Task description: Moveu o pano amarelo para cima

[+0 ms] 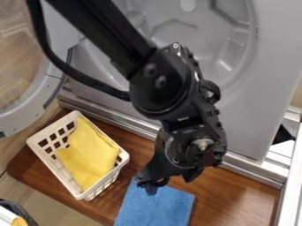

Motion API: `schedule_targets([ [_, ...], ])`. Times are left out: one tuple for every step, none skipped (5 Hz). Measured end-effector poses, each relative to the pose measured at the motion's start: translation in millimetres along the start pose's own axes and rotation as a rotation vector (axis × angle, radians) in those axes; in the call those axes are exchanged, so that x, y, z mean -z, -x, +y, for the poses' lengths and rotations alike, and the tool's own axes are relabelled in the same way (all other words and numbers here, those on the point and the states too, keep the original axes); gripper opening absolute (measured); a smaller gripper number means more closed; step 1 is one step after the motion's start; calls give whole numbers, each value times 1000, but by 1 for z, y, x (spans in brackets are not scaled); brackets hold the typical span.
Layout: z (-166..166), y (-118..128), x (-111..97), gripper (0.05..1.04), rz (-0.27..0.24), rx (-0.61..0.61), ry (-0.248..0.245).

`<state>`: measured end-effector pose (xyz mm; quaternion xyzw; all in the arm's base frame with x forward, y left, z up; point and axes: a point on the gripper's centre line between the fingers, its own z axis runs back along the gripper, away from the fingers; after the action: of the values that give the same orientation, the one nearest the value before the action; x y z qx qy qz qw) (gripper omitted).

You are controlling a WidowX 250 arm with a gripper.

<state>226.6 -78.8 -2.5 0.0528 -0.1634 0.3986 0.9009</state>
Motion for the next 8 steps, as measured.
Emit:
schedule_targets([
  [5, 3, 4, 1001, 6, 7, -23],
  [17, -12, 6, 1001, 7, -53, -64],
  [28, -28, 9, 1001, 12, -121, -92],
  [39, -48, 8, 1001, 20, -202, -108],
  [61, -72, 8, 1001, 31, -323, -152],
  [77, -89, 12, 1001, 28, -412, -187],
  [92, -97, 16, 1001, 27, -482, -224],
  [92, -98, 27, 1001, 48, -486, -231],
])
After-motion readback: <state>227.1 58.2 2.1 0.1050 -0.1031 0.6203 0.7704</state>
